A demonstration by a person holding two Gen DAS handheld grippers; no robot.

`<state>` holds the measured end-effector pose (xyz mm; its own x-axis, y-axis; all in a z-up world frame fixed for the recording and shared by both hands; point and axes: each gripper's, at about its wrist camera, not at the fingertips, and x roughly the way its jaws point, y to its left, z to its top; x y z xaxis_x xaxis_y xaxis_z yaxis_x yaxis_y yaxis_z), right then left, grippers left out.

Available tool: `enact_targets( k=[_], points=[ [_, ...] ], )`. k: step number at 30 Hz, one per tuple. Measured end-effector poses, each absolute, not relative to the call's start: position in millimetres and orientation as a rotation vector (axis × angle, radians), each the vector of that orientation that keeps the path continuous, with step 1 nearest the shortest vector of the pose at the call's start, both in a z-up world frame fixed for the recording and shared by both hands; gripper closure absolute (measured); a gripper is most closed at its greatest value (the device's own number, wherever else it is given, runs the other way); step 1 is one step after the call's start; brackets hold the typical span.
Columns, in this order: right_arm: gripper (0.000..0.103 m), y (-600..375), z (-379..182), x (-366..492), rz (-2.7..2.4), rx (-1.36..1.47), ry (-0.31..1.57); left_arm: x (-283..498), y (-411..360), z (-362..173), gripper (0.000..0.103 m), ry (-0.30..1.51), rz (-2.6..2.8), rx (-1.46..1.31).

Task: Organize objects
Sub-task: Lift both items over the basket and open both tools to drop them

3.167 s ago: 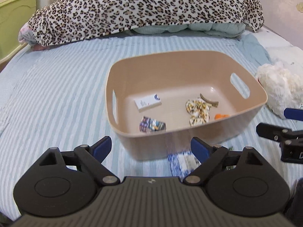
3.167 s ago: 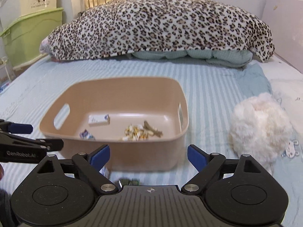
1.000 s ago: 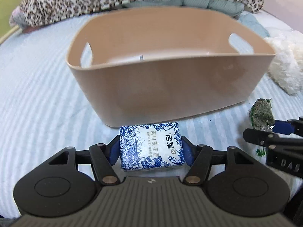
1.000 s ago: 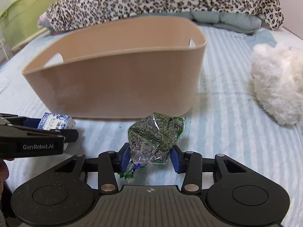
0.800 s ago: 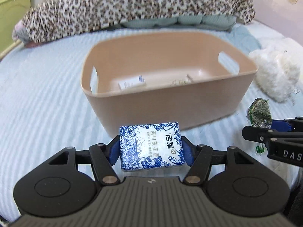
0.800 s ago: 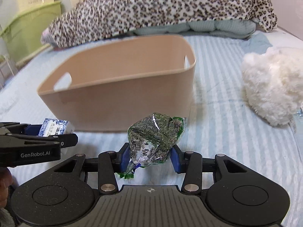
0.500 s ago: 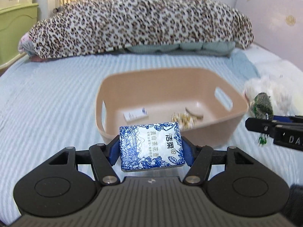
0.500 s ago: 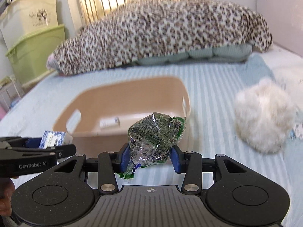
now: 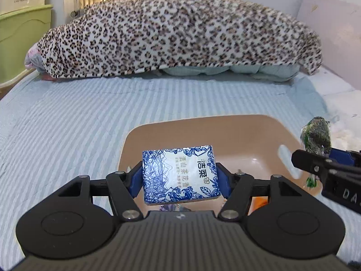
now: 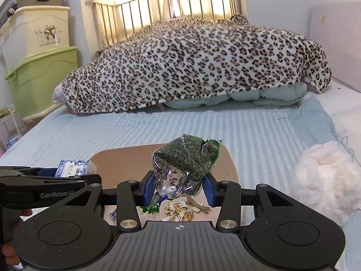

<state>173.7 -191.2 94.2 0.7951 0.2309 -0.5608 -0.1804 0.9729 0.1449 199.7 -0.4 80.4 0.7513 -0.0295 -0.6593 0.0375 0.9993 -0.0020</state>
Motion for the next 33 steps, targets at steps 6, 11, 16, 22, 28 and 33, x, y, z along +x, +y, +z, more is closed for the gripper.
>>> enact_targets(
  k=[6, 11, 16, 22, 28, 33],
  points=[
    [0.062, -175, 65, 207, 0.202, 0.019, 0.704, 236, 1, 42, 0.037, 0.842, 0.011, 0.047],
    [0.061, -171, 42, 218, 0.192, -0.015, 0.784, 248, 8, 23, 0.036, 0.935, -0.025, 0.021],
    [0.049, -173, 35, 217, 0.196, -0.003, 0.839, 243, 6, 28, 0.028, 0.944, -0.027, 0.057],
    [0.032, -177, 61, 199, 0.201, -0.014, 0.79, 225, 9, 54, 0.018, 0.897, -0.024, 0.042],
    [0.023, -190, 92, 172, 0.207, 0.005, 0.756, 200, 10, 80, 0.015, 0.879, -0.022, 0.031],
    [0.023, -198, 112, 144, 0.206, 0.028, 0.759, 170, 8, 101, 0.015, 0.859, -0.026, 0.041]
  ],
)
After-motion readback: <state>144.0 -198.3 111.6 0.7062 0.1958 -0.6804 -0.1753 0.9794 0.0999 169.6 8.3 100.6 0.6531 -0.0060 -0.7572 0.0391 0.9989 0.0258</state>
